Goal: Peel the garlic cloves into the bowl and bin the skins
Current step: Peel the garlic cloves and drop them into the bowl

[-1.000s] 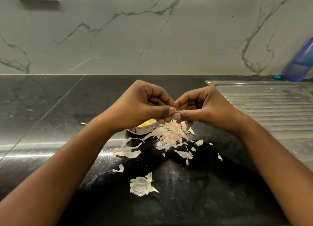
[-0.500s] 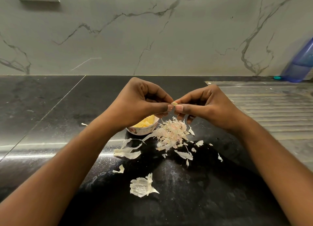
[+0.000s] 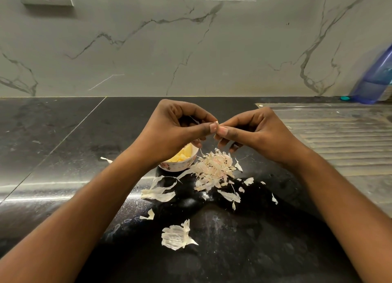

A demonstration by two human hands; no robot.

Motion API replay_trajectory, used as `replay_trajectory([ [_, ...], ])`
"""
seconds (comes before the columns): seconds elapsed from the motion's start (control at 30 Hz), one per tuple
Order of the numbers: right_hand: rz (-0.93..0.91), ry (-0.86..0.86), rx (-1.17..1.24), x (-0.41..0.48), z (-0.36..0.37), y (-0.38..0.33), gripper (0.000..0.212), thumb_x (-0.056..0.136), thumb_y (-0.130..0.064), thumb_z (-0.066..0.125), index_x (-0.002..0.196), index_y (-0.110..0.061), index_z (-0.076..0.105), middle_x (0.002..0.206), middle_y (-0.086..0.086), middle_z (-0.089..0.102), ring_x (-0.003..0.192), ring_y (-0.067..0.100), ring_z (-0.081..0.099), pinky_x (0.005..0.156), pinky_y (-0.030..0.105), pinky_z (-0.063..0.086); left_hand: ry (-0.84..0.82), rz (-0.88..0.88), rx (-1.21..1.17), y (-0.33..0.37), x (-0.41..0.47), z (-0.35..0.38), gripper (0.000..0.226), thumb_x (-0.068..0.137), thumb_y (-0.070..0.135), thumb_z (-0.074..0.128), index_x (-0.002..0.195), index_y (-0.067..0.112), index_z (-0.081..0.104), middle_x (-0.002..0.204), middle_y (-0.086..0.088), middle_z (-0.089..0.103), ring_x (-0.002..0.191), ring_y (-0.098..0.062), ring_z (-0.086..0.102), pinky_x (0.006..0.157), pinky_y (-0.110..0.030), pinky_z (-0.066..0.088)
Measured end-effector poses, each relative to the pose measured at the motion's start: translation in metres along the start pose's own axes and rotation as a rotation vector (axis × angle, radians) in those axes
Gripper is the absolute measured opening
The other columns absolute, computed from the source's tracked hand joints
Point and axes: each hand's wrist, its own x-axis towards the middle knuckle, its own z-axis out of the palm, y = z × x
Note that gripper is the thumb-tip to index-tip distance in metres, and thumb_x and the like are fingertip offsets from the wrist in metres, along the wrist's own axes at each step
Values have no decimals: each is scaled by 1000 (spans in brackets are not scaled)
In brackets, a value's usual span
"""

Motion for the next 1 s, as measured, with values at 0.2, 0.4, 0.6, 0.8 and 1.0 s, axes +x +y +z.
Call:
replay_trajectory([
  [0.2, -43, 108, -37, 0, 0, -1, 18, 90, -19, 83, 104, -8, 82, 90, 6, 81, 81, 24, 79, 73, 32, 65, -7, -1, 28, -3, -1, 4, 18, 93, 15, 77, 107, 5, 78, 92, -6, 80, 83, -20, 80, 75, -35, 66],
  [0.4, -32, 98, -23, 1, 2, 1, 18, 93, -17, 80, 106, -4, 81, 91, 9, 81, 81, 28, 79, 75, 40, 67, 5, 7, 22, -4, -2, 8, 20, 93, 12, 78, 110, 4, 78, 96, -5, 81, 87, -20, 80, 81, -39, 66],
  [0.6, 3, 86, -2, 2, 5, 1, 14, 97, -12, 74, 104, -1, 81, 89, 10, 81, 79, 29, 79, 76, 41, 67, 46, 94, 182, -5, -3, 12, 19, 89, 13, 84, 107, 10, 81, 96, 4, 81, 87, -9, 78, 80, -31, 65],
  [0.8, 66, 37, 31, 2, 6, 0, 13, 100, -9, 70, 103, -1, 80, 89, 12, 81, 80, 31, 78, 78, 39, 67, 1, 113, 203, -5, -3, 8, 17, 92, 10, 80, 109, 11, 82, 98, 4, 81, 88, -8, 78, 82, -32, 65],
  [1.0, 39, 75, 120, 1, 8, -1, 11, 98, -2, 69, 100, 3, 79, 86, 18, 79, 74, 32, 77, 71, 36, 64, -55, 78, 25, -5, -1, 4, 18, 92, 6, 78, 110, 4, 79, 99, -5, 82, 86, -23, 80, 81, -41, 66],
])
